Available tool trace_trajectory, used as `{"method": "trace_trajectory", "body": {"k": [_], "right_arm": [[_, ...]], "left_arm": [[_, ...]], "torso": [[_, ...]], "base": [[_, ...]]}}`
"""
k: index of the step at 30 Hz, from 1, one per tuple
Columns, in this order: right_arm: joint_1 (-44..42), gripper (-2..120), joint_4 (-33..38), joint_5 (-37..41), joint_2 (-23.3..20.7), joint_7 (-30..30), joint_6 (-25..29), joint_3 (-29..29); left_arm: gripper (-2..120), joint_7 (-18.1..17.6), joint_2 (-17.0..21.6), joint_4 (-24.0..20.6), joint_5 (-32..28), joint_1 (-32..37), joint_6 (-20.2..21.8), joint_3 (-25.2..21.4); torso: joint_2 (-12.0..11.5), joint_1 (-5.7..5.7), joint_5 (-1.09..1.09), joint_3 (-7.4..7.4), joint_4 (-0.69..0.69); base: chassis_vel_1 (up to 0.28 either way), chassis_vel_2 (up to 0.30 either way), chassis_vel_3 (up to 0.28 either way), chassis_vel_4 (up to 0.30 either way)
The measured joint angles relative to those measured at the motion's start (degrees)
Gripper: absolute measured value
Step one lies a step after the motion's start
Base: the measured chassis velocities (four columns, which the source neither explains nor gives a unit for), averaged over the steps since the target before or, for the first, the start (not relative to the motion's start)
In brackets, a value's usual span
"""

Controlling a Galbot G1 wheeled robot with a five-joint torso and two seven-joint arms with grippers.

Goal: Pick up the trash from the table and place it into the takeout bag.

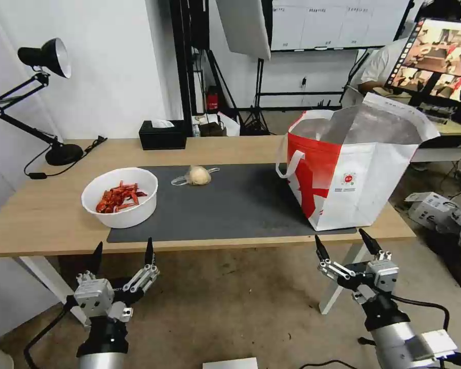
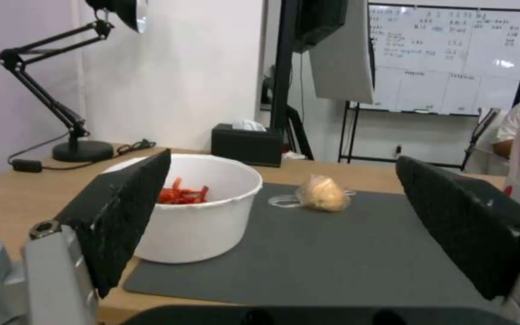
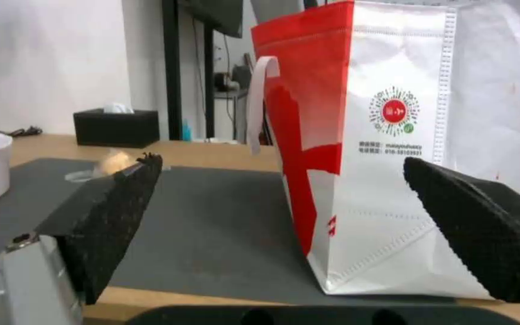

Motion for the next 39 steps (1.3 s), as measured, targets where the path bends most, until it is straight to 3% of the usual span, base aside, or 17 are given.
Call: {"method": "trace_trajectory", "body": {"k": [8,14,18,19,22,23,26,31,35,37,38,39], "right_arm": [[0.6,100,0.2,0.3,-0.1,0.5,-0.5,-0.7],[8.2,100,-0.2,7.0,-5.7,4.4,-7.5,-5.3],[26.2,100,-7.9,17.6,-12.3,7.3,-14.0,-14.5],[26.2,100,-7.9,17.6,-12.3,7.3,-14.0,-14.5],[41.5,100,-18.1,22.3,-13.1,7.1,-16.2,-23.2],[41.5,100,-18.1,22.3,-13.1,7.1,-16.2,-23.2],[56.2,100,-27.0,27.0,-11.1,8.0,-18.3,-31.4],[67.8,100,-36.5,27.7,-7.3,7.1,-19.0,-38.7],[81.7,100,-52.3,27.6,0.6,4.5,-21.0,-45.9],[83.4,100,-55.2,27.5,2.2,3.9,-21.3,-46.6],[87.9,100,-64.5,27.3,6.9,1.3,-23.2,-48.4],[87.9,100,-64.5,27.3,6.9,1.3,-23.2,-48.4]], "left_arm": [[100,0.0,-0.1,0.0,0.3,1.6,-2.1,-0.1],[100,-0.1,-0.2,0.0,1.0,2.1,-2.6,0.1],[100,-1.2,-0.6,0.0,3.5,5.2,-6.2,0.4],[100,-1.2,-0.6,0.0,3.5,5.2,-6.2,0.4],[100,-2.0,-0.7,0.0,3.8,5.6,-5.6,0.4],[100,-2.0,-0.7,0.0,3.8,5.6,-5.6,0.4],[100,-2.2,-1.4,0.0,3.9,5.7,-5.0,0.3],[100,-2.2,-1.7,0.0,4.0,5.7,-4.3,0.3],[100,-2.2,-1.7,0.0,4.0,4.2,-2.6,0.1],[100,-2.3,-1.7,0.0,4.0,3.7,-2.2,0.1],[100,-2.3,-1.6,0.0,4.0,1.6,-0.5,0.1],[100,-2.3,-1.6,0.0,4.0,1.6,-0.5,0.1]], "torso": [[0.0,0.00,0.01,0.00,-0.02],[0.0,0.00,0.00,0.00,-0.03],[0.0,0.02,0.02,0.02,0.01],[0.0,0.02,0.02,0.02,0.01],[0.0,0.01,0.02,0.02,-0.03],[0.0,0.01,0.02,0.02,-0.03],[0.0,0.02,0.00,0.02,0.00],[0.0,0.02,-0.01,0.02,-0.01],[0.0,0.02,0.00,0.02,0.02],[0.0,0.02,-0.01,0.02,0.00],[0.0,0.02,-0.01,0.01,0.00],[0.0,0.02,-0.01,0.01,0.00]], "base": [[0.000,0.000,0.000,0.000],[0.000,0.000,0.000,0.000],[0.000,0.000,0.000,0.000],[0.000,0.000,0.000,0.000],[0.000,0.000,0.000,0.000],[0.000,0.000,0.000,0.000],[0.000,0.000,0.000,0.000],[0.000,0.000,0.000,0.000],[0.000,0.000,0.000,0.000],[0.000,0.000,0.000,0.000],[0.000,0.000,0.000,0.000],[0.000,0.000,0.000,0.000]]}}
